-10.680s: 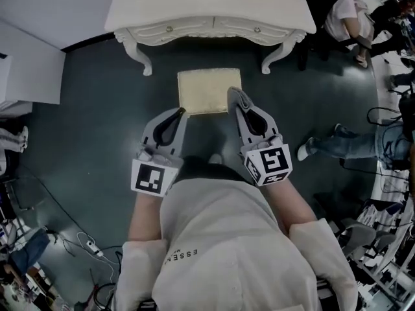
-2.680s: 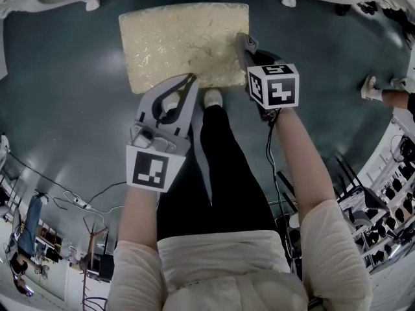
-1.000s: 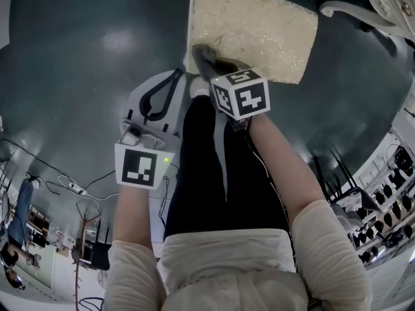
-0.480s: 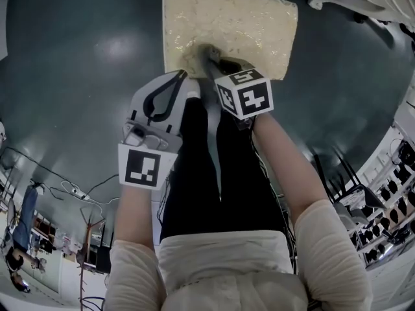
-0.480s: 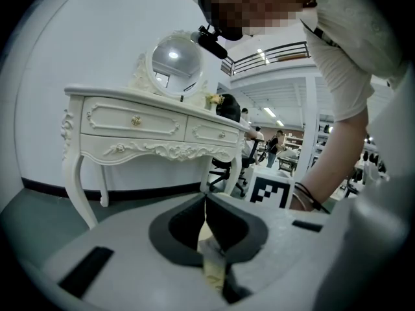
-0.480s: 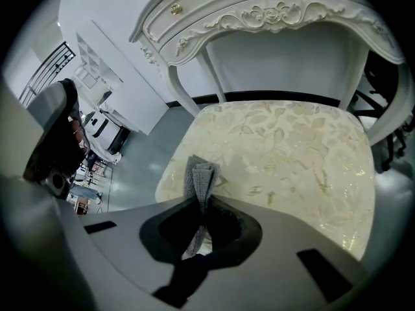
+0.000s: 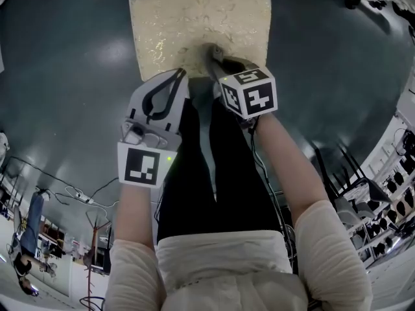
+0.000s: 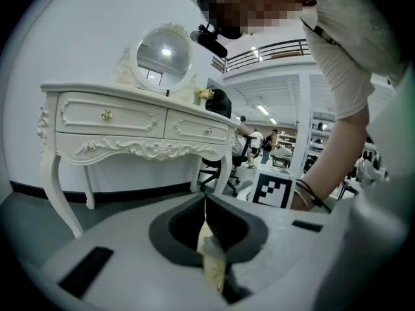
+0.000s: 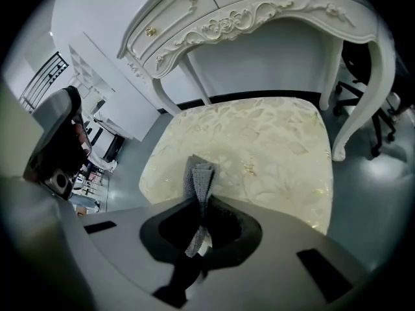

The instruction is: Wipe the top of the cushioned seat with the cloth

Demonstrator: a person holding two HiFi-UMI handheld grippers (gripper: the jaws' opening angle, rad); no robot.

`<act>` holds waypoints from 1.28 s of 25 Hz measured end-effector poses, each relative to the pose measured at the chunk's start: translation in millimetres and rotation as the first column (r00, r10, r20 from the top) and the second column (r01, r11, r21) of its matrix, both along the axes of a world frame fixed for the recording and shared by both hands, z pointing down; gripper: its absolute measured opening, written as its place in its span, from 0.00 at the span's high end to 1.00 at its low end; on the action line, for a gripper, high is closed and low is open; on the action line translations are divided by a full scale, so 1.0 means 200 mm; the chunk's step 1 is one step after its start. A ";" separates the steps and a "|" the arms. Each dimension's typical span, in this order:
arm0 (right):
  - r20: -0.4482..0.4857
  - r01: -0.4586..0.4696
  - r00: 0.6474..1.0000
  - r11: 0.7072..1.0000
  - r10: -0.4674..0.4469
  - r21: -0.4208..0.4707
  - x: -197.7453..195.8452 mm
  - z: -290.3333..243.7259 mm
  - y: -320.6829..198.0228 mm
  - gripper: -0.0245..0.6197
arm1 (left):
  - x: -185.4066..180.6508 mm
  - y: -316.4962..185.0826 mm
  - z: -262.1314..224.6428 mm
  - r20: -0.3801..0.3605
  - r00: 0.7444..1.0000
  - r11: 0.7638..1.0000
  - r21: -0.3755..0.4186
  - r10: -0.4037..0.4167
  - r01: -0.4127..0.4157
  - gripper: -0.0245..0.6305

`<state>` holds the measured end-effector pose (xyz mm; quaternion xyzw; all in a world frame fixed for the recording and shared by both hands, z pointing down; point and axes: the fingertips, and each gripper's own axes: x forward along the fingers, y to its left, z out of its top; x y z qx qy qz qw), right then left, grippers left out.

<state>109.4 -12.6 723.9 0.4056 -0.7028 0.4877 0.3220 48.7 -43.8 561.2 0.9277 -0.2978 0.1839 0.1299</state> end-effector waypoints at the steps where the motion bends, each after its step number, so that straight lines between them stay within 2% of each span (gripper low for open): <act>1: -0.002 -0.005 1.000 1.000 0.005 0.000 0.04 0.00 0.01 0.92 | 0.03 0.00 0.00 0.000 1.000 1.000 -0.001 0.004 -0.004 0.96; 10: -0.043 -0.020 0.999 1.000 0.021 0.011 0.33 0.00 0.07 0.92 | 0.26 0.05 0.00 -0.011 0.999 0.999 -0.010 0.046 -0.046 0.96; 21: -0.120 -0.081 0.989 0.997 0.081 0.001 0.65 -0.02 0.14 0.92 | 0.49 0.09 -0.03 -0.003 0.996 0.996 0.002 0.088 -0.088 0.96; 26: -0.191 -0.102 0.977 0.995 0.098 -0.012 0.79 -0.01 0.19 0.92 | 0.55 0.11 -0.07 -0.006 0.995 0.995 0.020 0.099 -0.099 0.96; 32: -0.188 -0.139 0.971 0.989 0.145 0.045 0.84 -0.13 0.16 0.92 | 0.51 0.06 -0.16 -0.014 0.996 0.995 0.046 0.087 -0.087 0.96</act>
